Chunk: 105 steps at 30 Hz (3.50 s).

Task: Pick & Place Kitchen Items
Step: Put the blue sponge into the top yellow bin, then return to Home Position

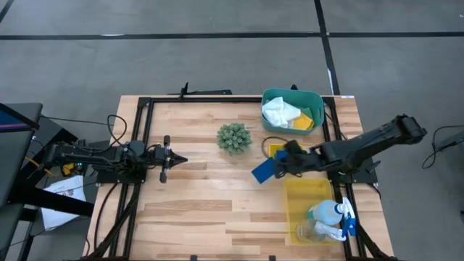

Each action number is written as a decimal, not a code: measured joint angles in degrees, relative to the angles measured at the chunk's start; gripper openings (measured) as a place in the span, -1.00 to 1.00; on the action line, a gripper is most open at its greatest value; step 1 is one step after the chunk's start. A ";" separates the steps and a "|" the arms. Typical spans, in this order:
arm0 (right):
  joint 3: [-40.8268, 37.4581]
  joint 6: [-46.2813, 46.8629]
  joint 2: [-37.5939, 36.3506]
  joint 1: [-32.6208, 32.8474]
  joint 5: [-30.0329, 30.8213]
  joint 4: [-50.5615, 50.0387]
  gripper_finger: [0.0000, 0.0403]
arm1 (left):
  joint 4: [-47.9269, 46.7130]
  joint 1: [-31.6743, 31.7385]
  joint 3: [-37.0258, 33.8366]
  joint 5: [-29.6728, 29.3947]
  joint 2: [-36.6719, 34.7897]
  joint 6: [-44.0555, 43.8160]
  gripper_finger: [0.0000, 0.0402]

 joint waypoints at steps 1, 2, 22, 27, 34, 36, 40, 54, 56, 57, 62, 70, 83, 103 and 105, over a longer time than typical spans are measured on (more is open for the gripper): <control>-1.87 1.71 -2.00 0.30 1.10 0.94 -1.00 | 0.00 0.00 0.00 0.00 0.00 0.00 -0.99; -3.72 3.39 -3.90 0.76 2.09 1.97 -1.00 | 0.00 0.00 0.00 -0.01 0.00 0.00 -0.99; -16.81 47.85 -22.71 20.44 26.04 -18.45 -1.00 | 0.00 0.00 0.00 0.01 0.00 0.00 -0.99; -16.79 58.43 -22.43 23.91 28.95 -25.79 -1.00 | -0.02 0.00 0.00 0.01 0.00 0.00 -0.99; -16.75 60.36 -20.93 22.36 30.41 -25.52 -1.00 | 0.00 0.02 0.00 -0.01 0.00 0.00 -0.99; -16.75 60.45 -20.02 21.31 30.39 -25.47 -1.00 | 0.00 0.00 0.00 0.00 0.00 0.00 -0.99; -16.75 60.34 -18.03 19.70 30.37 -23.41 -1.00 | -0.01 0.01 0.00 -0.01 0.00 0.00 -0.99; -16.78 60.15 -12.02 18.34 29.61 -19.75 -1.00 | 0.00 0.00 0.00 0.00 0.00 0.00 -0.99; -16.77 60.15 -11.37 18.34 29.41 -19.56 -1.00 | 0.00 0.00 0.00 -0.01 0.00 0.00 -0.99; -16.77 60.17 -10.92 18.34 29.13 -19.50 -1.00 | 0.00 0.00 0.00 -0.01 0.00 0.00 -0.99; -16.79 60.15 -9.20 18.34 28.47 -18.94 -1.00 | 0.00 0.02 0.00 -0.01 0.00 0.00 -0.99; -16.79 59.97 -8.98 18.34 27.42 -18.81 -1.00 | 0.00 0.00 0.00 -0.01 0.00 0.00 -0.99; -16.79 58.95 -8.98 18.38 27.16 -18.81 -0.92 | 0.00 0.00 0.00 0.01 0.00 0.00 -0.99; -16.79 55.10 -8.98 18.38 30.50 -19.46 -0.46 | 0.00 0.01 0.00 0.00 0.00 0.00 -0.99; -16.77 54.57 -8.98 18.38 31.69 -19.38 -0.38 | 0.00 0.01 0.01 -0.01 0.00 0.00 -0.99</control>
